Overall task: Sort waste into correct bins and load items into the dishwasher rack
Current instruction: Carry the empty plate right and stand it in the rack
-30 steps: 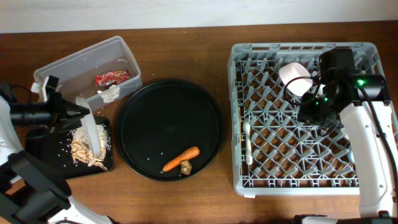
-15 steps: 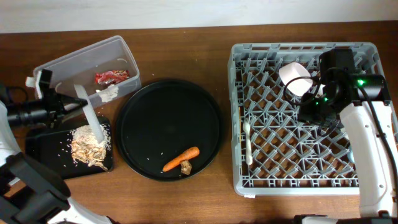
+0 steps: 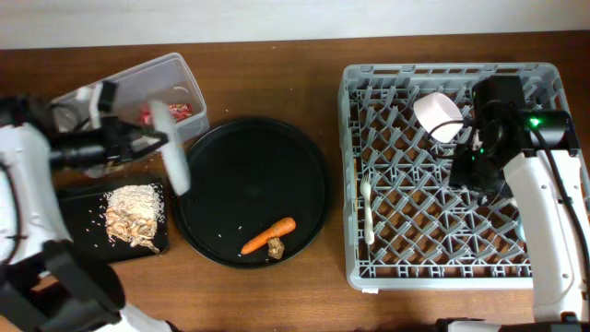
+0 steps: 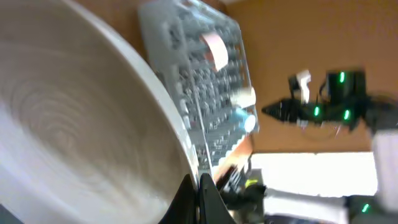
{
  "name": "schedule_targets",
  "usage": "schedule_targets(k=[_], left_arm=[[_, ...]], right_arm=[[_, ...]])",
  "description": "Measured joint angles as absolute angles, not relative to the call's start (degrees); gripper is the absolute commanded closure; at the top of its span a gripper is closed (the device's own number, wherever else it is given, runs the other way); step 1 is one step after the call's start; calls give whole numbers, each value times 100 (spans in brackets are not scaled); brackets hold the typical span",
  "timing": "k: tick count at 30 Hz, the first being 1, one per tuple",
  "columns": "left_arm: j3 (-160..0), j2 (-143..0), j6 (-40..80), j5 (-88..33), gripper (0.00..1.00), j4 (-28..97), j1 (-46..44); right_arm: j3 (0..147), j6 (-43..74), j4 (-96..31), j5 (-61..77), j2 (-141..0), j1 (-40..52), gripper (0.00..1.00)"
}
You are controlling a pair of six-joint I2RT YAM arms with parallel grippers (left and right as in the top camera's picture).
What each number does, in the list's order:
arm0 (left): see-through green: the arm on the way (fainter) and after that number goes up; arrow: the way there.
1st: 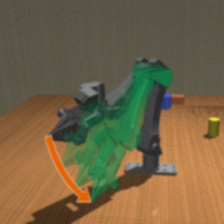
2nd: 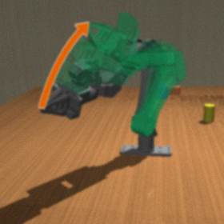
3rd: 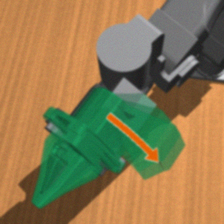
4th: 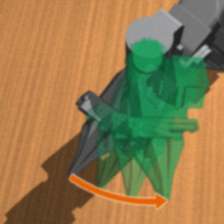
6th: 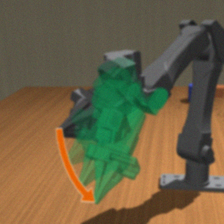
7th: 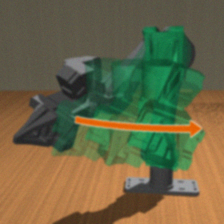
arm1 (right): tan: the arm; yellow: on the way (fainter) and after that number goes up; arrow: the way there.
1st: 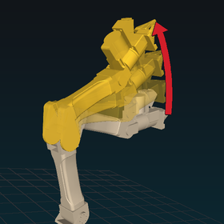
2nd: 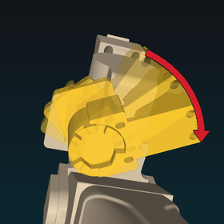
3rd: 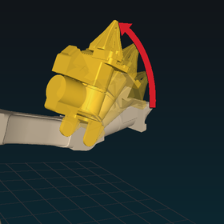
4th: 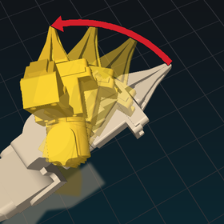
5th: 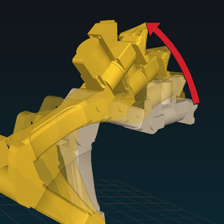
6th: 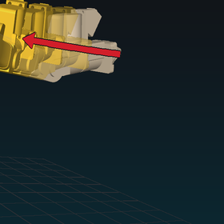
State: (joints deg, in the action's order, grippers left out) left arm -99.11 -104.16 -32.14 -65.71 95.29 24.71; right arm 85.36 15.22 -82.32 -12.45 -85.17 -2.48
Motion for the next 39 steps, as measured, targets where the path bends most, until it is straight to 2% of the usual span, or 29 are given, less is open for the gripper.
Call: schedule_targets(k=[2, 4, 7, 8, 9, 11, 14, 16, 19, 26, 27, 28, 29, 31, 34, 37, 39], left_arm=[[-9911, -10243, -3258, -6598, 100, 9166, 1601], [-9889, -10230, -2976, -6761, 100, 7970, 788], [-9839, -10228, -1173, -6329, 100, 5588, -659], [-9843, -10228, -834, -6191, 100, 5513, -720], [-9826, -10232, -174, -5865, 100, 4298, -1376], [-9839, -10235, 1057, -5190, 100, 3175, -2244], [-9859, -10578, 1852, -4333, 100, 1708, -3081], [-9852, -11054, 2491, -4003, 100, 945, -3461], [-9850, -11607, 3358, -3975, 100, 346, -3529], [-9850, -12265, 3758, -4814, 100, 161, -3461], [-9863, -12265, 3756, -4963, 94, 408, -3395], [-9878, -12265, 3771, -5074, 72, 851, -3299], [-9909, -12269, 3658, -5214, 70, 1345, -3175], [-9948, -12258, 3489, -5448, 54, 2329, -2749], [-9918, -12265, 3166, -5618, 1, 2904, -2156], [-9922, -12245, 2759, -5662, 1, 3317, -1953], [-9889, -11896, 2198, -5024, 1, 4499, -1883]], right_arm=[[8536, 1787, -8464, -1608, -8519, -412, 46], [8527, 2088, -8720, -1765, -8519, -711, 46], [8527, 2276, -8875, -1835, -8534, -1007, 46], [8523, 2287, -8871, -1796, -8534, -1066, 45], [8499, 2296, -8862, -1739, -8534, -1096, 46], [8423, 2311, -8864, -1643, -8534, -1096, 46], [8195, 2283, -8755, -1601, -8536, -1096, 46], [8038, 2265, -8635, -1594, -8545, -1096, 45], [8016, 2250, -8565, -1577, -8545, -1096, 46], [8012, 2246, -8532, -1575, -8545, -1096, 46], [8012, 2250, -8525, -1577, -8545, -1096, 46], [8012, 2248, -8523, -1575, -8545, -1096, 46], [8012, 2246, -8510, -1577, -8545, -1096, 46], [8003, 2248, -8512, -1579, -8545, -1096, 46], [8001, 2246, -8506, -1575, -8545, -1096, 46], [8001, 2248, -8506, -1577, -8545, -1096, 46], [7996, 2241, -8499, -1573, -8545, -1096, 45]])
